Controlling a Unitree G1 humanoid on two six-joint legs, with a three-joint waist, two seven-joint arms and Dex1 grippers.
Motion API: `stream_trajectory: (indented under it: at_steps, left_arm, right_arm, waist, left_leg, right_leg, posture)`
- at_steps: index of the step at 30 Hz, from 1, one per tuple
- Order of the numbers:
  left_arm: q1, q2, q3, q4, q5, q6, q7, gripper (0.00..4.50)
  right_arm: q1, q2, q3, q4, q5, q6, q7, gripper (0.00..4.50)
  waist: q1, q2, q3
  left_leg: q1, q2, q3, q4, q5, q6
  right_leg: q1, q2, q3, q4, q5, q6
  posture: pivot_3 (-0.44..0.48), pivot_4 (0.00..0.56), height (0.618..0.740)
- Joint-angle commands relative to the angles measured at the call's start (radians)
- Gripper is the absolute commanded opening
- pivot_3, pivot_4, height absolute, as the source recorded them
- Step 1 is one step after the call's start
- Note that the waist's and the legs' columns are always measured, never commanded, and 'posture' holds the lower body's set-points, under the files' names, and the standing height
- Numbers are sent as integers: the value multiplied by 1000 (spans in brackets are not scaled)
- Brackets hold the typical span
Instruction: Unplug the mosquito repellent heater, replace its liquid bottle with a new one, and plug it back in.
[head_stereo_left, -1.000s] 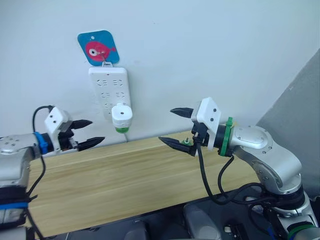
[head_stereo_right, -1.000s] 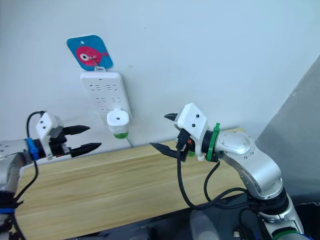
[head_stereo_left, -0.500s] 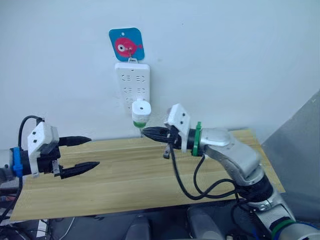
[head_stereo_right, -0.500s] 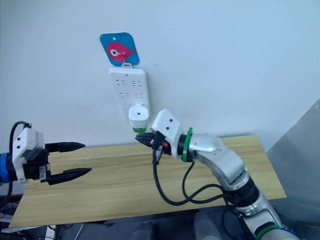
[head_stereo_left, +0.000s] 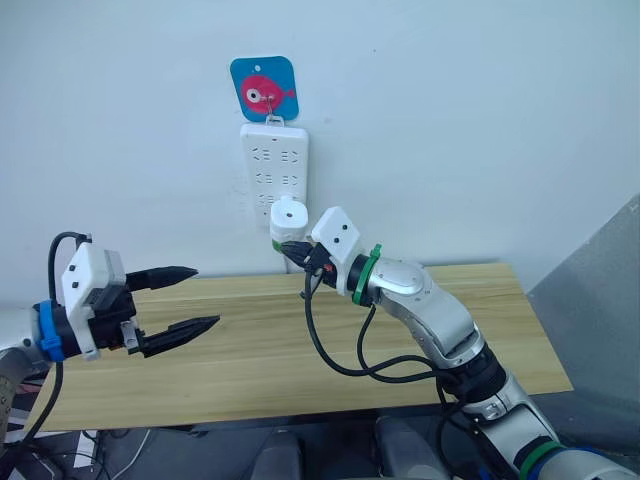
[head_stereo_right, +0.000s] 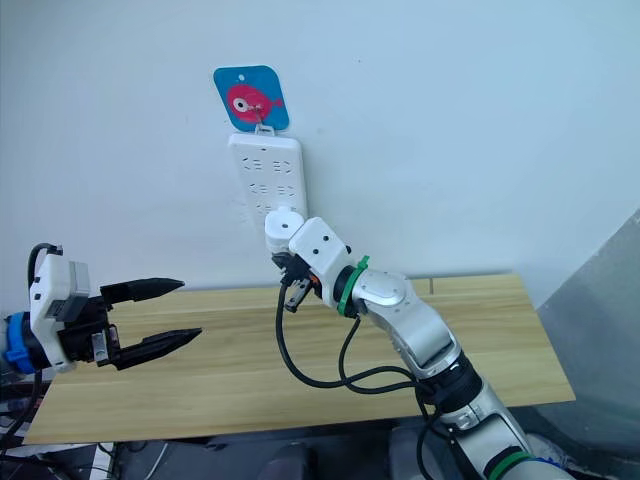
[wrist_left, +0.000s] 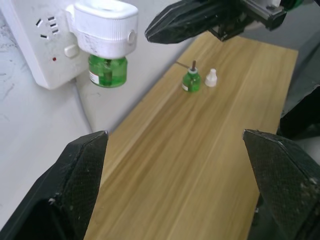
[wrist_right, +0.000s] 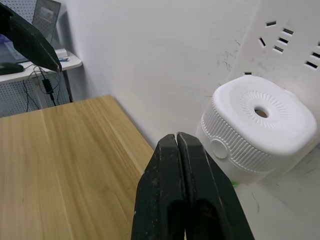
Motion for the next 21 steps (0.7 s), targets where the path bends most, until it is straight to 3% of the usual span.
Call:
stream_trajectory:
  at_steps: [1,21]
  left_arm:
    - [0,8,-8,-35,-19,-6,-7,4500]
    - [-62,19,-48,23,-8,-43,-28,4500]
  right_arm:
    - [-18,25,-25,-2,-17,-26,-22,38]
    - [-29,72,-46,48,-87,9,-98,38]
  waist:
    - [0,0,0]
    - [-1,-1,-1]
  left_leg:
    - [0,0,0,0,0,0]
    - [0,0,0,0,0,0]
  right_leg:
    - [0,0,0,0,0,0]
    - [0,0,0,0,0,0]
  posture:
    - [20,86,734]
    - [10,88,734]
